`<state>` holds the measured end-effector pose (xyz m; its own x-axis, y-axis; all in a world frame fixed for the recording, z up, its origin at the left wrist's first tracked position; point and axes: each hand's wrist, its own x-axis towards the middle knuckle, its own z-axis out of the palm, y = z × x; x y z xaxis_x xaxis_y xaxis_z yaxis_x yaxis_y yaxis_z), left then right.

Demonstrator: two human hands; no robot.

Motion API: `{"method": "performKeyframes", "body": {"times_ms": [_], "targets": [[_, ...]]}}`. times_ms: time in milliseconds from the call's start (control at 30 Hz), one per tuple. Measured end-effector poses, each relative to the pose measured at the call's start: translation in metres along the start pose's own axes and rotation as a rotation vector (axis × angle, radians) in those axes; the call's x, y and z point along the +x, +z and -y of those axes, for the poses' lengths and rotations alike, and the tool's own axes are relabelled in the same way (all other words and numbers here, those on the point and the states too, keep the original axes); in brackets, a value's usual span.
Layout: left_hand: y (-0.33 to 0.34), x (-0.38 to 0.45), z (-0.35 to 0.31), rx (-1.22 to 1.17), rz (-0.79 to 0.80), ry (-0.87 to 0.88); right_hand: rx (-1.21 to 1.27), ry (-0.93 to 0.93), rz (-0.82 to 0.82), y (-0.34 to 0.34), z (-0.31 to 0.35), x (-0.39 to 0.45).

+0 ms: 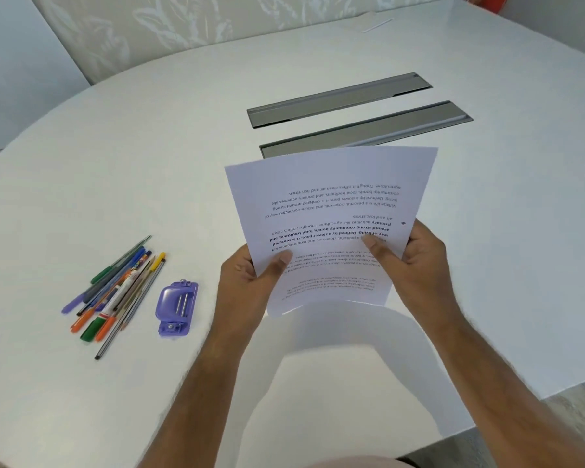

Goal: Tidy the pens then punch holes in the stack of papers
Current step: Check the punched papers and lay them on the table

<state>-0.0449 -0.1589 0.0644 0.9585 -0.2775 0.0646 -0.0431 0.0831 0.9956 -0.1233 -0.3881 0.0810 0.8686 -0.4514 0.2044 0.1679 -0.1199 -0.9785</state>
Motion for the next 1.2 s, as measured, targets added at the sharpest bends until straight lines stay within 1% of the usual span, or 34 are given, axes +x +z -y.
{"method": "performKeyframes", "body": {"times_ms": [200,300,400,467,533,567,600,667,733,767,833,900,1067,1133,1200], "targets": [[-0.001,0.002,-0.003,-0.05,-0.01,0.009,0.086,-0.003,0.033,-0.005,-0.002,0.004],[0.001,0.005,-0.01,-0.147,-0.039,0.039,0.087,-0.013,0.022,-0.009,-0.001,0.011],[0.002,0.009,-0.018,-0.282,-0.047,0.069,0.068,-0.008,-0.025,-0.013,-0.003,0.016],[0.003,0.011,-0.021,-0.375,-0.035,0.073,0.094,0.049,-0.076,-0.015,-0.009,0.017],[0.004,0.013,-0.023,-0.449,-0.012,0.08,0.203,0.203,-0.094,-0.012,-0.018,0.015],[0.005,0.012,-0.022,-0.478,0.001,0.083,0.291,0.28,-0.056,-0.01,-0.024,0.013],[0.007,0.012,-0.022,-0.509,0.013,0.081,0.388,0.313,0.007,-0.006,-0.029,0.011],[0.012,0.01,-0.021,-0.577,0.017,0.061,0.57,0.288,0.102,0.001,-0.035,0.005],[0.014,0.009,-0.018,-0.609,0.013,0.043,0.712,0.262,0.115,0.009,-0.037,0.002],[0.014,0.008,-0.015,-0.607,0.018,0.04,0.745,0.25,0.104,0.011,-0.037,0.002],[0.011,0.006,-0.01,-0.583,0.014,0.039,0.736,0.226,0.055,0.011,-0.036,0.005],[0.004,0.005,-0.006,-0.566,-0.023,0.039,0.686,0.196,0.002,0.005,-0.034,0.01],[-0.031,0.007,-0.004,-0.569,-0.132,0.043,0.466,0.108,-0.109,-0.023,-0.028,0.025],[-0.045,0.006,-0.009,-0.483,-0.199,0.021,0.364,0.085,-0.147,-0.031,-0.025,0.029],[-0.057,0.004,-0.014,-0.291,-0.196,0.045,0.27,0.056,-0.156,-0.037,-0.022,0.031]]}}
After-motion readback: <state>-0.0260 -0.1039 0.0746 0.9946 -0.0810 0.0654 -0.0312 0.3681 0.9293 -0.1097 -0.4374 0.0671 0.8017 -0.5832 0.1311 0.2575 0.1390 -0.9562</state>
